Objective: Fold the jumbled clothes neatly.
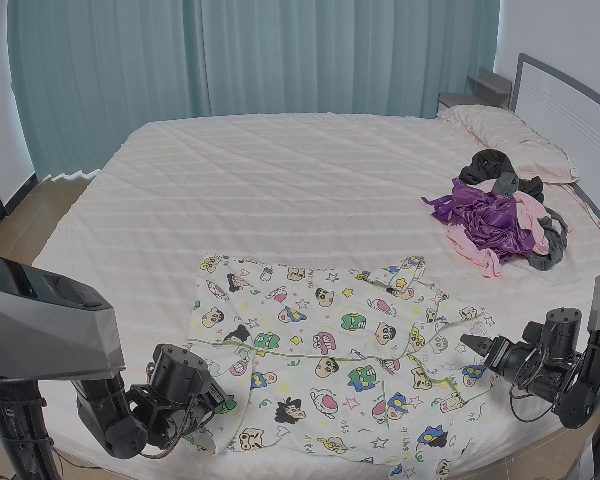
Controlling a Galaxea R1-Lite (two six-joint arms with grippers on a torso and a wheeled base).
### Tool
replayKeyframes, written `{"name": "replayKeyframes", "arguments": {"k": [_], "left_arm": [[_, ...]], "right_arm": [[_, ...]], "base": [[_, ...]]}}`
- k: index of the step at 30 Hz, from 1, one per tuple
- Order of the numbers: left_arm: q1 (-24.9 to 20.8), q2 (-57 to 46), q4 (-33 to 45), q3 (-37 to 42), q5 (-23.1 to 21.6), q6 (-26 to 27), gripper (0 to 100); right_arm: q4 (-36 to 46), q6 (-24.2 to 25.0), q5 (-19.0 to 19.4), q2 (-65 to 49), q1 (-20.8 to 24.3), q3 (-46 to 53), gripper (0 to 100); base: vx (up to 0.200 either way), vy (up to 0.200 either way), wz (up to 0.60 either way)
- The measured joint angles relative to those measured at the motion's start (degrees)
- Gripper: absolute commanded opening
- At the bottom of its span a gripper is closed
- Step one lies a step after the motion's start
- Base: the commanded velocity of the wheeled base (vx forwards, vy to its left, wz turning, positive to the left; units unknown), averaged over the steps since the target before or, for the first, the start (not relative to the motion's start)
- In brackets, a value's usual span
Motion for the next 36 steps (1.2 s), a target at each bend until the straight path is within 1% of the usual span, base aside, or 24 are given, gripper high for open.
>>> {"name": "replayKeyframes", "arguments": {"k": [4, 10, 12, 15, 18, 23, 26, 29, 36], "left_arm": [[0.66, 0.11, 0.02, 0.16, 0.09, -0.04, 0], [3.12, -2.43, 0.05, 0.13, 0.13, 0.93, 0], [4.22, -3.58, 0.0, -0.01, 0.05, 2.78, 0], [6.29, -4.84, -0.06, -0.26, -0.68, 8.07, 0], [9.26, -5.56, -0.11, -0.65, -3.07, 12.56, 0], [14.34, -6.08, -0.12, -1.83, -10.81, 16.96, 0], [15.96, -5.89, -0.28, -2.35, -14.04, 20.09, 0], [16.82, -4.68, -0.61, -3.17, -15.08, 21.72, 0], [18.47, -1.05, -0.69, -7.14, -15.31, 22.55, 0]], "right_arm": [[0.0, 0.0, 0.0, 0.0, 0.0, 0.0, 100], [0.0, 0.0, -0.06, 0.0, 0.07, 0.0, 100], [0.0, 0.0, -0.06, 0.0, 0.05, 0.0, 100], [0.0, 0.0, -0.11, 0.0, 0.05, 0.0, 100], [0.0, 0.0, -0.24, 0.0, 0.05, 0.0, 100], [0.0, 0.0, -0.44, 0.0, 0.11, 0.0, 100], [0.02, 0.0, -0.49, 0.02, 0.11, 0.0, 100], [0.0, 0.0, -0.49, 0.02, 0.11, 0.0, 100], [0.02, 0.0, -0.6, 0.09, 0.16, 0.0, 100]], "base": [[0.0, 0.0, 0.0], [0.0, 0.0, 0.0], [0.0, 0.0, 0.0], [0.0, 0.0, 0.0], [0.0, 0.0, 0.0], [0.0, 0.0, 0.0], [0.0, 0.0, 0.0], [0.0, 0.0, 0.0], [0.0, 0.0, 0.0]]}}
